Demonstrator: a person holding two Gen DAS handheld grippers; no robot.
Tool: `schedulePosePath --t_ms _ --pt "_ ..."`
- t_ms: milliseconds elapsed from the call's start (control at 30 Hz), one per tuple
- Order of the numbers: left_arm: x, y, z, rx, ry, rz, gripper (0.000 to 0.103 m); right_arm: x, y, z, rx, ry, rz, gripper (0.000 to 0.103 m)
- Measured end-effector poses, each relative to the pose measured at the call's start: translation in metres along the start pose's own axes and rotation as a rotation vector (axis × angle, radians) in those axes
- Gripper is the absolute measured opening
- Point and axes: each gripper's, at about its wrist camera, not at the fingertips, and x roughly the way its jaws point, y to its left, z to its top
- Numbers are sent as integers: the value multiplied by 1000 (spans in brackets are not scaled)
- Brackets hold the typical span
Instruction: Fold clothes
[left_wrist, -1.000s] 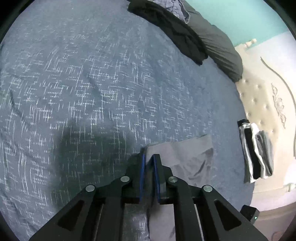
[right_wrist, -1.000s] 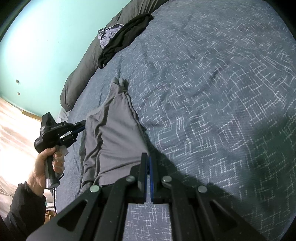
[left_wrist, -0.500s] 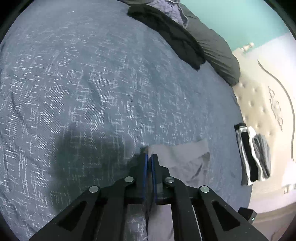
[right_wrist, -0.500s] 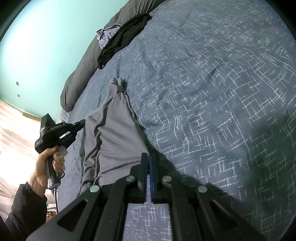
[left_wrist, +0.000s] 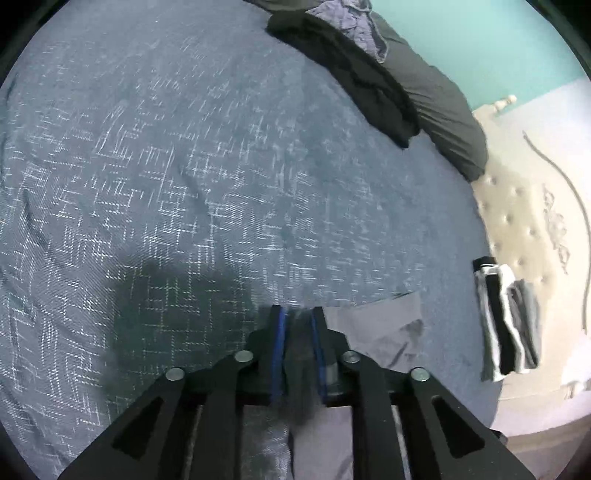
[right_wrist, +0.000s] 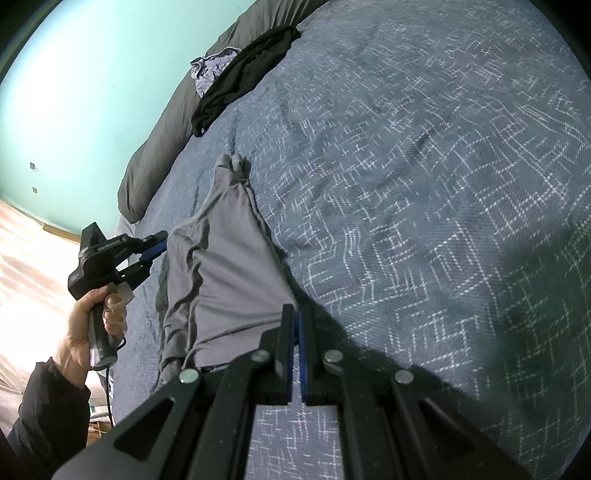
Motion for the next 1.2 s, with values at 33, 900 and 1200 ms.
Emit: schedulePosePath --t_ms 33,900,1200 --pt "-3 -1 -1 10 -4 5 36 0 0 0 1 0 0 2" --pt "22 -9 -9 19 1 7 4 -1 -3 -5 8 7 -10 2" --pt "12 -7 -16 19 -6 33 38 -2 -4 -6 23 4 -6 2"
